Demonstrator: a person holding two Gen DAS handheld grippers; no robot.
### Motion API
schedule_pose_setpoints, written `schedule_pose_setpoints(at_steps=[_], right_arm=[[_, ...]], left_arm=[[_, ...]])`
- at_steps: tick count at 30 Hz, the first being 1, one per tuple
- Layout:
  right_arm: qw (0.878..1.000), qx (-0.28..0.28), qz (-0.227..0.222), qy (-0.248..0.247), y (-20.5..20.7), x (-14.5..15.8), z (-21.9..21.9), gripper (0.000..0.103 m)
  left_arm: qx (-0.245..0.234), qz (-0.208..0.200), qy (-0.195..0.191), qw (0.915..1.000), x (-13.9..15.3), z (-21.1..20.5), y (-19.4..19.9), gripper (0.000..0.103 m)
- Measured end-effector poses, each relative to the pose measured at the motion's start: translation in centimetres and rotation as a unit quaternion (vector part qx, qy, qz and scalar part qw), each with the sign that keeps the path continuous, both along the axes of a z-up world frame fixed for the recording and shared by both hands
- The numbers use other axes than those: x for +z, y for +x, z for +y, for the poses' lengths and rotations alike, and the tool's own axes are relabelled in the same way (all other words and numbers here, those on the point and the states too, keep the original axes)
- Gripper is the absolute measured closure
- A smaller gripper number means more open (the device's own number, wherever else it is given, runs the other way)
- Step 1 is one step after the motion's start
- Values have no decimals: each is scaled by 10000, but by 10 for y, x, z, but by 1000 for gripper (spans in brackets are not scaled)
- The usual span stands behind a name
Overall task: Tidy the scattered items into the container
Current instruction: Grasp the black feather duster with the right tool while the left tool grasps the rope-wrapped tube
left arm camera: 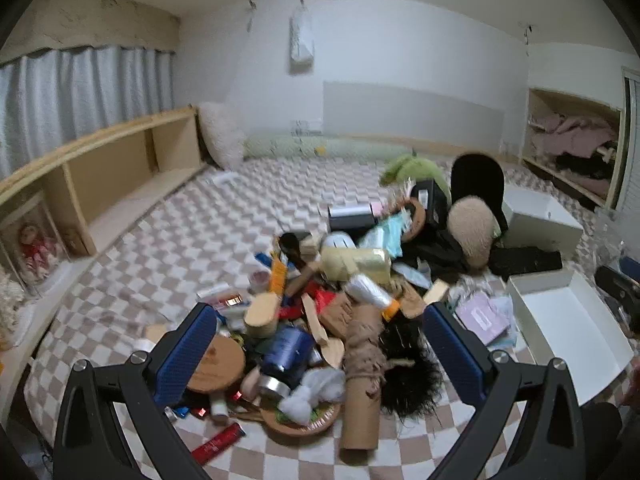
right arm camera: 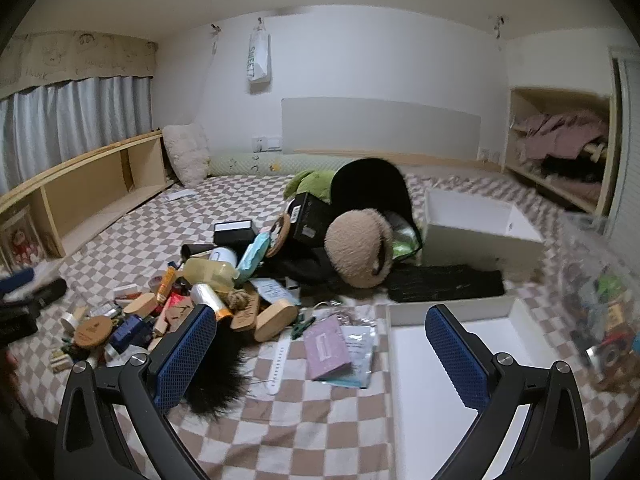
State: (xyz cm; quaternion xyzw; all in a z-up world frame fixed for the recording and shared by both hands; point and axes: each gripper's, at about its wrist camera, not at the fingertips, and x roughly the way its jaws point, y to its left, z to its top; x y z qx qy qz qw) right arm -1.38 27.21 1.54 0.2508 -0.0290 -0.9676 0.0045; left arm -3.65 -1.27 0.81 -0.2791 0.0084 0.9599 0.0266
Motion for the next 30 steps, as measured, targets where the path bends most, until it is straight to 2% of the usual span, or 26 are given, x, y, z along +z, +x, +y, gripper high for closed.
schedule_pose_setpoints(at_steps=[4, 9, 11, 15, 18, 25, 28, 30], right_arm=[[9986, 219, -236, -425, -17, -18, -6, 0], [9952, 429, -781, -398, -42, -49, -28, 0], [9923, 592, -984, -468, -53, -61, -36, 0], [9858, 883, -1304, -588, -74, -80, -50, 0], [9789, 1137, -1541, -709, -92, -92, -61, 0], [9642, 1541, -1974, -866, -128, -120, -91, 0], [9631, 1691, -1975, -702, -135, -127, -105, 1], [9615, 1821, -1986, -532, -138, -132, -116, 6]], left_arm=[[-182, -454, -47, 9988, -28, 13, -6, 1], [-364, -970, -116, 9945, -61, 26, -12, 15], [-398, -1100, -144, 9930, -70, 29, -13, 17], [-515, -1314, -48, 9900, -88, 34, -12, 19], [-602, -1515, 101, 9866, -100, 36, -13, 28], [-559, -1818, 343, 9811, -124, 34, -17, 28], [-535, -1863, 399, 9802, -131, 33, -17, 28], [-531, -1857, 484, 9800, -134, 31, -16, 28]])
